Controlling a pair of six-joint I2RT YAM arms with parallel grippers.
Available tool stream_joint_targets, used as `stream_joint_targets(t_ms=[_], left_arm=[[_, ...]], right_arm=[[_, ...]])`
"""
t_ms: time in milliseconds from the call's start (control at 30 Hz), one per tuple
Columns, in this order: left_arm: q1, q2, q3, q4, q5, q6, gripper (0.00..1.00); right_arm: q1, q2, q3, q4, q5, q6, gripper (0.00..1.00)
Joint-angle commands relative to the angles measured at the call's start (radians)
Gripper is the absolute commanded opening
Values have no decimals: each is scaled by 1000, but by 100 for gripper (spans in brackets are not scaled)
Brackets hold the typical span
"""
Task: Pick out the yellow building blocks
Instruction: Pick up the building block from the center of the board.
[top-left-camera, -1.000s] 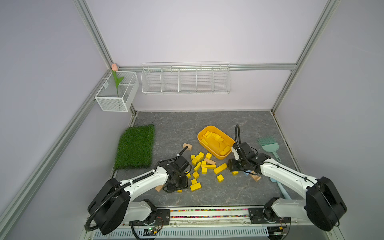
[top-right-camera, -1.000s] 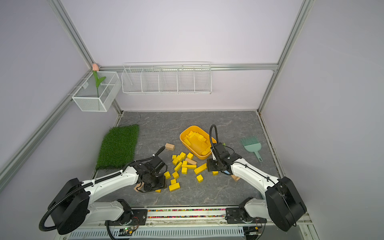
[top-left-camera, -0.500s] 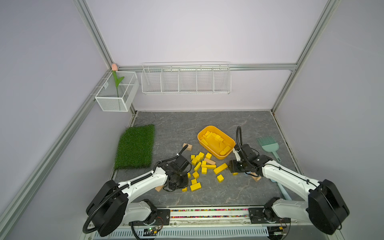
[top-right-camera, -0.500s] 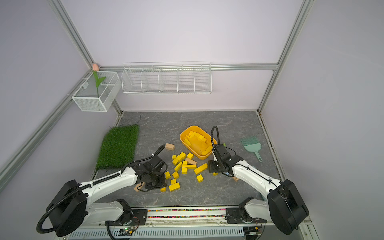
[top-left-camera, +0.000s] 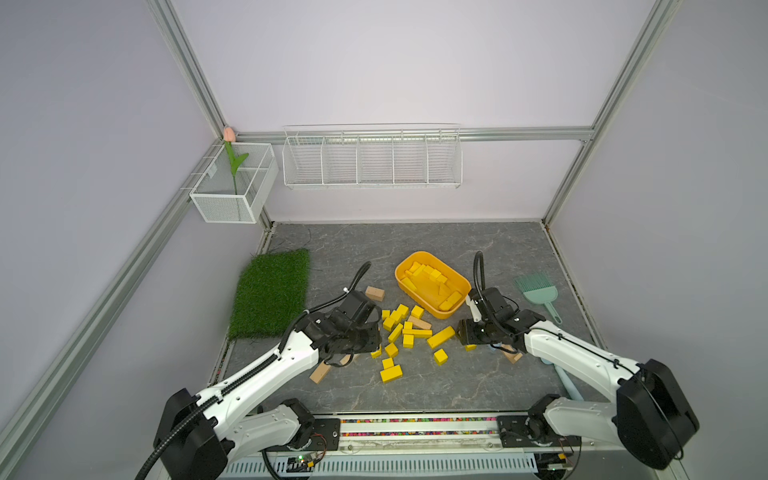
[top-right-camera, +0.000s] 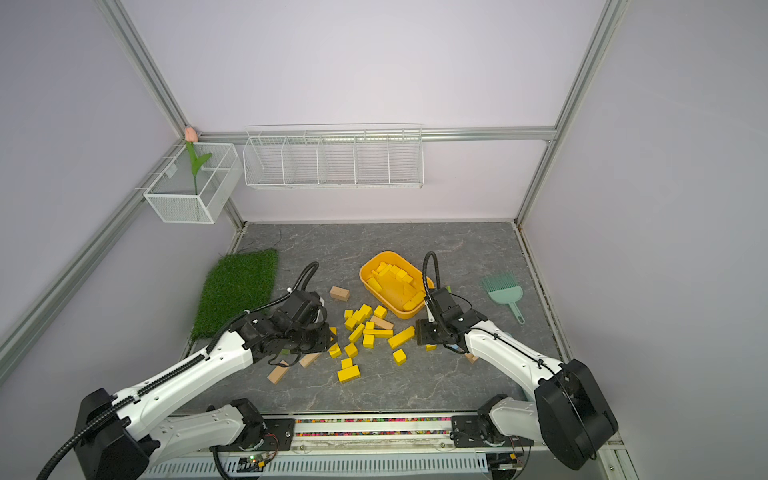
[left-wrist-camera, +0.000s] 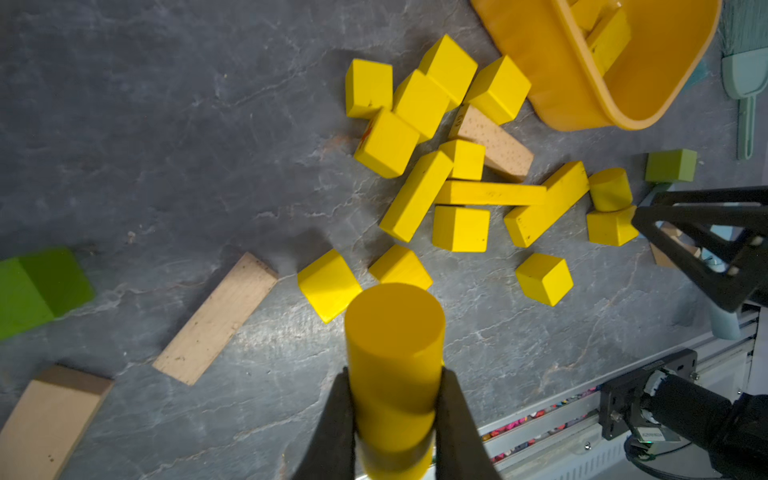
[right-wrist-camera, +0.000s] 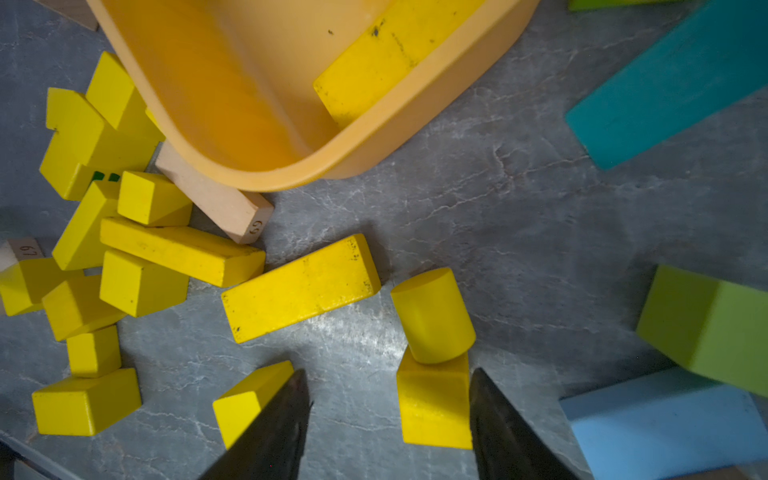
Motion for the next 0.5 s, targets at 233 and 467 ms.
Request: stream_joint_targets(t_ms=[233, 467], left_arm=[[-2, 390, 421, -53, -25, 166, 3], [-2, 703, 768, -140, -13, 255, 4]], right_arm=[[-33, -79, -59, 38, -27, 17, 63], [-87, -93, -95, 78, -92, 17, 64]])
